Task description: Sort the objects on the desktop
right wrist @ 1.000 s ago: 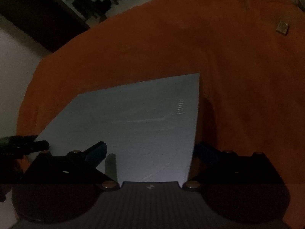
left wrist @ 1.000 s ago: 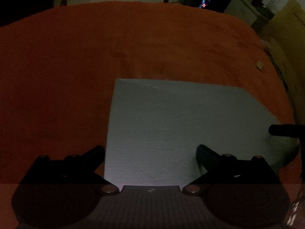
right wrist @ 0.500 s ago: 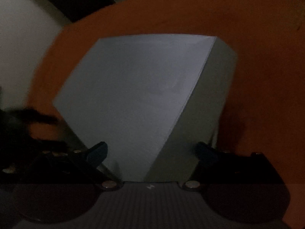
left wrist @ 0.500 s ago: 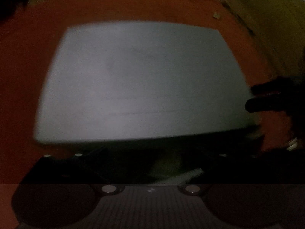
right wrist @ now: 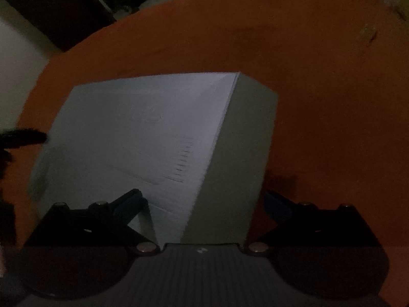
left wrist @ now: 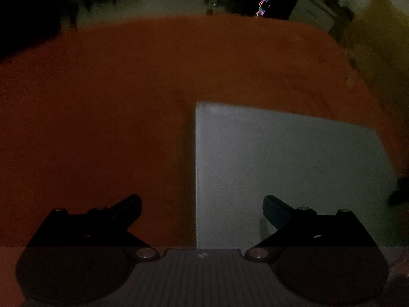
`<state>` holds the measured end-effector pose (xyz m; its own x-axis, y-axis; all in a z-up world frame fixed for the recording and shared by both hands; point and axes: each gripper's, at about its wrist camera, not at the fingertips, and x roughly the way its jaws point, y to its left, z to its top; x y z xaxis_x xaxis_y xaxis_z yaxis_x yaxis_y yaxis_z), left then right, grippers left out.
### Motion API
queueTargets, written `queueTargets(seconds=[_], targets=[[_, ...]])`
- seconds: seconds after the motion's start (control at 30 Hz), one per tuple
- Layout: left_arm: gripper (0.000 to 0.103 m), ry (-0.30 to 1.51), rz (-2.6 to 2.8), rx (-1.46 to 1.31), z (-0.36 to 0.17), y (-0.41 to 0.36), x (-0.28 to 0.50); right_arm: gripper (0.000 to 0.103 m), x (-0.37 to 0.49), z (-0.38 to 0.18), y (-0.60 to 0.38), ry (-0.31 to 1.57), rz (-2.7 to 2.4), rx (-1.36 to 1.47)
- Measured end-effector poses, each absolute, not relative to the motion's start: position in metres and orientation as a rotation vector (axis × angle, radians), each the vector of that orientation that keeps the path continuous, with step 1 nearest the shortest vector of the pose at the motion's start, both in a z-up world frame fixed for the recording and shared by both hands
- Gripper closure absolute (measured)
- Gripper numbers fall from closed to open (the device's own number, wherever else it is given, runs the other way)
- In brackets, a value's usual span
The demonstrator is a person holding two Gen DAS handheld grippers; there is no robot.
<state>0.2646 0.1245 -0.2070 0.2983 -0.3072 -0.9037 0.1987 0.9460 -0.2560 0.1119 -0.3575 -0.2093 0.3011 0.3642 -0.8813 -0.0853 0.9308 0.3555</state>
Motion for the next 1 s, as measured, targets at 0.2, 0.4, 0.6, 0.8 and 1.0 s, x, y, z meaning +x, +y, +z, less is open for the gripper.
queueTargets(seconds=[0.2,0.4,0.6,0.8,1.0], targets=[[0.0,1.292,-0.477,-0.308,-0.25,0.117,0.271,0.0,0.137,-0.22,-0.363,1.239,0.313,0.32],[0.001,1.266,-0.453,-0.212,-0.218,0.095,0.235,0.0,0.141,-0.233,-0.374,1.218,0.385,0.471],[0.001,1.251,-0.476,-0.171,-0.19,0.107,0.17,0.0,0.107,-0.22,-0.382,1.2,0.429,0.466],[0.001,1.246,-0.488,-0.159,-0.188,0.122,0.129,0.0,0.079,-0.217,-0.384,1.198,0.438,0.43],[0.0,1.273,-0.46,-0.083,-0.211,0.12,0.103,0.0,0.082,-0.249,-0.384,1.25,0.401,0.414]])
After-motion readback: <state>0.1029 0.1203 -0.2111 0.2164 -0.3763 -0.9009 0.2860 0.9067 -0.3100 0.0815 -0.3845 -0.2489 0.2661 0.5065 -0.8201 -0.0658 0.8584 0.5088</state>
